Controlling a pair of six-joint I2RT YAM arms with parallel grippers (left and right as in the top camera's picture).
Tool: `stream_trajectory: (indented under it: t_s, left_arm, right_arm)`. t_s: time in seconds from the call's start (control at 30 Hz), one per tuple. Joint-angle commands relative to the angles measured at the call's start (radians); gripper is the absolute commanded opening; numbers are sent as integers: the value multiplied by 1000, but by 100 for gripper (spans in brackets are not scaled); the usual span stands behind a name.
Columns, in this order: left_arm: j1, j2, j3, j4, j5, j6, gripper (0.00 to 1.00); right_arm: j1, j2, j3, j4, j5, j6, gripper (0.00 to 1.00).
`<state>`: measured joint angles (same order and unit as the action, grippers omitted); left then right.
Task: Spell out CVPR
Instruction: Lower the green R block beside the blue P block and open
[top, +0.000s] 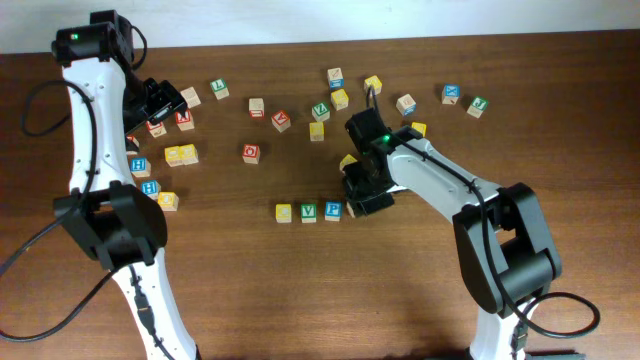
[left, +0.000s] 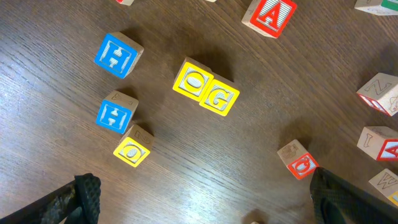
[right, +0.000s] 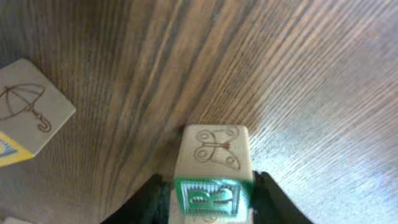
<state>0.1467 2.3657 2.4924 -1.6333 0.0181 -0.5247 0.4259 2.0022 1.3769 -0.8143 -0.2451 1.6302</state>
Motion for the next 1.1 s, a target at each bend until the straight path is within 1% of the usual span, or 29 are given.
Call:
stream_trajectory:
  t_s: [0.0,0.07,0.13,0.17,0.23,0.27,0.3,0.33,0.37,0.4,0.43,0.47,0.5,0.53,0.57,0.6,0.63,0.67,0.7,0.77,0.8,0.83,0.87,0.9,0.93,0.97,1.0,1.07]
  left_arm:
    - [9,-4,10,1,-11,-13,99]
    - [9,-4,10,1,-11,-13,99]
    - [9,-4,10,1,-11,-13,99]
    - [9,-4,10,1,-11,-13,99]
    - [9,-4,10,1,-11,-13,99]
    - [9,-4,10,1,-11,-13,99]
    - [9,-4,10,1,-11,-13,99]
    - [9,-4,10,1,-11,-13,99]
    - [9,-4,10,1,-11,-13,99]
    - [9,-4,10,1,-11,-13,99]
    - [9,-4,10,1,-11,-13,99]
    - [9,-4,10,1,-11,-13,99]
    - [9,-4,10,1,-11,-13,99]
    - [9,-4,10,1,-11,-13,99]
    - [9,-4,10,1,-11,-13,99]
    - [9,-4,10,1,-11,-13,99]
    - [9,-4,10,1,-11,-13,99]
    - [9,-4,10,1,-11,-13,99]
    - [9,-4,10,1,-11,-13,99]
    - [9,-4,10,1,-11,-13,99]
    - [9,-4,10,1,-11,-13,99]
    - [9,-4,10,1,-11,-13,99]
    - [9,-4,10,1,-11,-13,99]
    - [9,-4,10,1,-11,-13,99]
    - [9,-4,10,1,-11,-13,99]
    - [9,-4,10,1,-11,-13,99]
    - [9,-4,10,1,-11,-13,99]
    - [9,-4,10,1,-11,-13,99]
  right_arm:
    - [-1,2,-5,-12,62,35,63]
    - [-1,2,-4,-28,73,34,70]
    - [-1,-10,-4,-34,79,24,72]
    - [-1,-26,-2,-34,112,-5,72]
    - [-1,-82,10,-31,235,-163,72]
    - [-1,-116,23,12,312,-386,72]
    - [-1,-134,26,97,294,-693,72]
    - [-1,-135,26,141,247,-913,79]
    - [-1,-132,26,148,196,-1165,91]
    - [-1,-132,26,122,189,-1351,92]
    - [-1,-131,26,95,188,-1468,92]
    - [-1,-131,25,72,185,-1521,92]
    - [-1,-131,24,49,135,-1619,88]
    - [-1,-128,24,43,117,-1662,88]
    - [-1,-124,24,44,117,-1664,88]
    - [-1,-109,24,43,117,-1663,85]
    - [0,-92,23,40,109,-1647,71]
    - [0,-74,19,36,88,-1644,63]
    - [0,-55,18,32,88,-1626,58]
    - [-2,-53,18,35,90,-1614,37]
    - [-2,-53,18,37,140,-1569,24]
    - [-3,-53,18,37,232,-1480,21]
    - [-3,-53,18,37,284,-1425,21]
    - [-3,-53,18,34,284,-1426,21]
    - [-3,-49,18,20,283,-1425,18]
    - [-3,-41,14,5,280,-1377,9]
    - [-2,-31,14,-3,277,-1351,6]
    - [-2,-25,13,-14,274,-1351,6]
